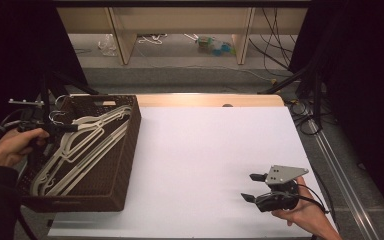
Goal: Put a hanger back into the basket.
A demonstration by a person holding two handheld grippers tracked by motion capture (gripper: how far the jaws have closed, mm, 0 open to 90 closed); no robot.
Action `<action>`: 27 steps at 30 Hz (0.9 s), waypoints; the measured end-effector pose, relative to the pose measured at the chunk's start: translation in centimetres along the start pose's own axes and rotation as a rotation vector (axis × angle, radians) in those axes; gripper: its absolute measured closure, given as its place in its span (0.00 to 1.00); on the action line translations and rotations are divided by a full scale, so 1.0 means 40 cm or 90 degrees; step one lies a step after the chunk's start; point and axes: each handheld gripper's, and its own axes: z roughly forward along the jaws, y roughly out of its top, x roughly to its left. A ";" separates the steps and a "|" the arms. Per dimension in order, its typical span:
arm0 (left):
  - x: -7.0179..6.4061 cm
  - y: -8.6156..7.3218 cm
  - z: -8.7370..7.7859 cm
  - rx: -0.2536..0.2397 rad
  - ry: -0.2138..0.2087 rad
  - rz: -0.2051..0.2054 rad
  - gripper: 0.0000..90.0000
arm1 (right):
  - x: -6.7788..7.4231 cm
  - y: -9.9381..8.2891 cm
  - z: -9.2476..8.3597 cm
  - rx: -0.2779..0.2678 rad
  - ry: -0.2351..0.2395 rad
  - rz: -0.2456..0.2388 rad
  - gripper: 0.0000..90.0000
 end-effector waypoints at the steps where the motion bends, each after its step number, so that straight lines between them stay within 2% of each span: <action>1: 0.004 -0.001 0.007 0.005 0.012 0.007 0.94 | 0.000 0.000 0.000 0.000 -0.001 -0.001 0.37; 3: 0.023 0.003 0.010 0.005 0.049 0.046 0.91 | 0.000 0.000 -0.001 0.000 -0.001 0.003 0.37; 4: 0.027 0.000 0.011 0.005 0.059 0.046 0.90 | 0.000 -0.001 -0.001 0.000 -0.001 0.002 0.37; 5: 0.034 -0.001 0.011 0.005 0.072 0.060 0.90 | -0.001 -0.001 0.000 0.000 0.000 0.002 0.37; 6: 0.033 -0.006 0.012 0.008 0.090 0.043 0.88 | -0.001 -0.001 0.000 0.001 0.000 0.003 0.37; 7: 0.041 -0.007 0.013 0.013 0.105 0.066 0.87 | -0.001 -0.001 0.001 0.002 0.003 0.002 0.37; 8: 0.047 -0.011 0.014 0.021 0.124 0.066 0.86 | 0.000 -0.001 0.002 0.001 0.002 0.002 0.37; 10: 0.053 -0.016 0.014 0.026 0.141 0.057 0.84 | 0.000 0.000 0.004 0.002 0.002 0.001 0.37; 13: 0.061 -0.023 0.008 0.046 0.178 0.074 0.75 | 0.000 0.000 0.005 0.002 0.003 0.002 0.37; 15: 0.061 -0.024 -0.001 0.042 0.204 0.073 0.69 | -0.002 0.000 0.006 0.002 0.004 0.000 0.37; 18: 0.058 -0.021 -0.023 0.015 0.207 0.063 0.65 | -0.002 -0.001 0.007 0.002 0.004 0.001 0.37; 20: 0.046 -0.021 -0.034 -0.014 0.203 0.059 0.61 | -0.002 0.000 0.006 0.001 0.003 0.001 0.37; 22: 0.024 -0.024 -0.045 -0.042 0.196 0.075 0.59 | -0.002 0.001 0.005 -0.001 -0.001 0.006 0.36; 23: 0.008 -0.026 -0.054 -0.056 0.190 0.092 0.58 | -0.003 0.001 0.005 -0.005 -0.003 0.008 0.36; 26: -0.031 -0.037 -0.069 -0.083 0.176 0.119 0.53 | -0.005 0.001 0.004 -0.010 -0.010 0.015 0.35; 27: -0.052 -0.044 -0.077 -0.099 0.166 0.132 0.52 | -0.005 0.001 0.003 -0.011 -0.014 0.017 0.35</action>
